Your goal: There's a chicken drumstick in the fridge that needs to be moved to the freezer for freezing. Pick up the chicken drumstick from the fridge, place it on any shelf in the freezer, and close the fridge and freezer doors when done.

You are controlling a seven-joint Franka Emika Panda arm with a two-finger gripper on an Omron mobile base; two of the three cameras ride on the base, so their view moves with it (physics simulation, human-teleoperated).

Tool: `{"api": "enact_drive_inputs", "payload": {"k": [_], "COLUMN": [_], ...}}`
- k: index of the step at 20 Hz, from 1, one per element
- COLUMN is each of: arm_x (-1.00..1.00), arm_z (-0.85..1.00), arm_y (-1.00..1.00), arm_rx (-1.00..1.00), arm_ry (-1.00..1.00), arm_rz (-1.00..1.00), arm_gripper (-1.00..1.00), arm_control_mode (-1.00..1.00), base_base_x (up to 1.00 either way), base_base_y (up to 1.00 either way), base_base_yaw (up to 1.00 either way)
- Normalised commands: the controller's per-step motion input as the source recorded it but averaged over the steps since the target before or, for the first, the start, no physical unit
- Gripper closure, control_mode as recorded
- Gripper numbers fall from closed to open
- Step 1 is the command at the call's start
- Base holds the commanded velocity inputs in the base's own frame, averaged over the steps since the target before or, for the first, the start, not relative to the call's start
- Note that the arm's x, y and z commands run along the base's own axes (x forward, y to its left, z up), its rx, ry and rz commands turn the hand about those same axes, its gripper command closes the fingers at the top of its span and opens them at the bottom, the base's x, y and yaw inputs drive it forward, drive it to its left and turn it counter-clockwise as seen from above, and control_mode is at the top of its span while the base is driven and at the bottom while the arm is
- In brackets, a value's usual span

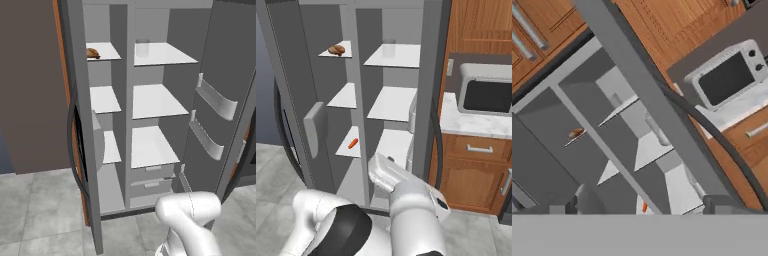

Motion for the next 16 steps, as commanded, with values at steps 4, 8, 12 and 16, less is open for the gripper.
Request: {"api": "enact_drive_inputs", "payload": {"k": [4, 8, 12, 16], "arm_x": [0.37, 0.62, 0.67, 0.28], "arm_z": [-0.59, -0.3, 0.0, -0.06], "arm_y": [-0.23, -0.43, -0.56, -0.65], "arm_rx": [0.0, 0.01, 0.03, -0.02], "arm_ry": [-0.34, -0.08, 0.01, -0.04], "arm_rz": [0.19, 0.2, 0.25, 0.16], "arm_gripper": [-1.0, -1.0, -1.0, -1.0], "arm_control_mode": [-1.0, -1.0, -1.0, -1.0], "base_base_x": [0.0, 0.0, 0.0, 0.0], "base_base_y": [0.0, 0.0, 0.0, 0.0], "base_base_yaw": [0.0, 0.0, 0.0, 0.0]}}
